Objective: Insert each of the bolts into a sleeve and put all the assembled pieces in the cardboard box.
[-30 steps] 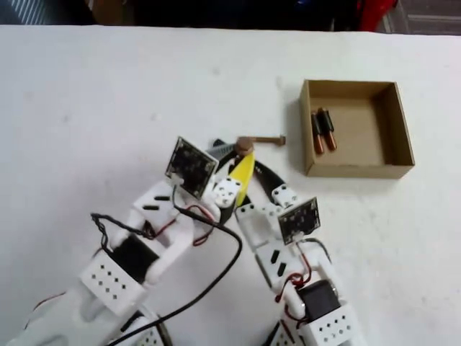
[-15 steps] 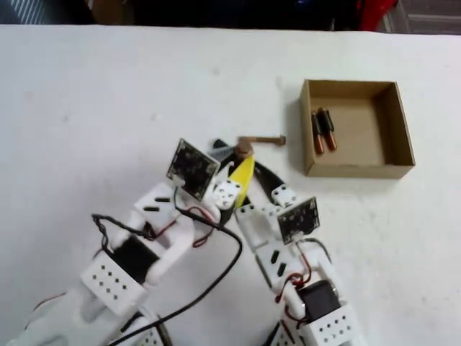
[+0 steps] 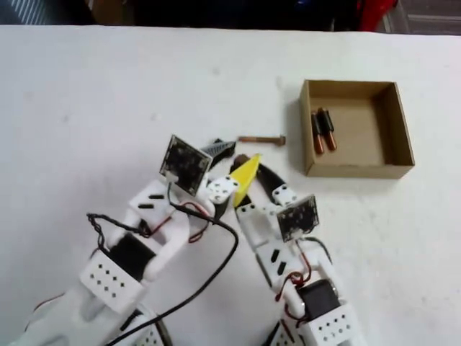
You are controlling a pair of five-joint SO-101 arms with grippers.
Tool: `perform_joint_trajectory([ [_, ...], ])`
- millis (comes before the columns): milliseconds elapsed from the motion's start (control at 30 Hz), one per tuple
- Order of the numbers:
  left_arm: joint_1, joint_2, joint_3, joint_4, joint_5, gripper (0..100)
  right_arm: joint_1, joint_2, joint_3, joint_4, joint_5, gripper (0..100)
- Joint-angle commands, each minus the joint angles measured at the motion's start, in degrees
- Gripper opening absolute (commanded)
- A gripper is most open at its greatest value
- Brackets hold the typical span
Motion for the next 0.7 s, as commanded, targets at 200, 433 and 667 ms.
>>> perform_joint_trajectory([
  [200,-4.6,-1.1,-4.0,-2.3,-0.4,18,0.5,-1.3,0.3,-0.1,1.6,1.7],
  [433,-13.8,-1.1,-9.8,-0.1,-0.4,17,0.6,-1.3,0.4,-0.1,1.7,1.7],
  [667,-20.7,-1.1,-20.7,20.5,-0.5,2,0.6,-1.2,0.3,2.8,1.7,1.7],
])
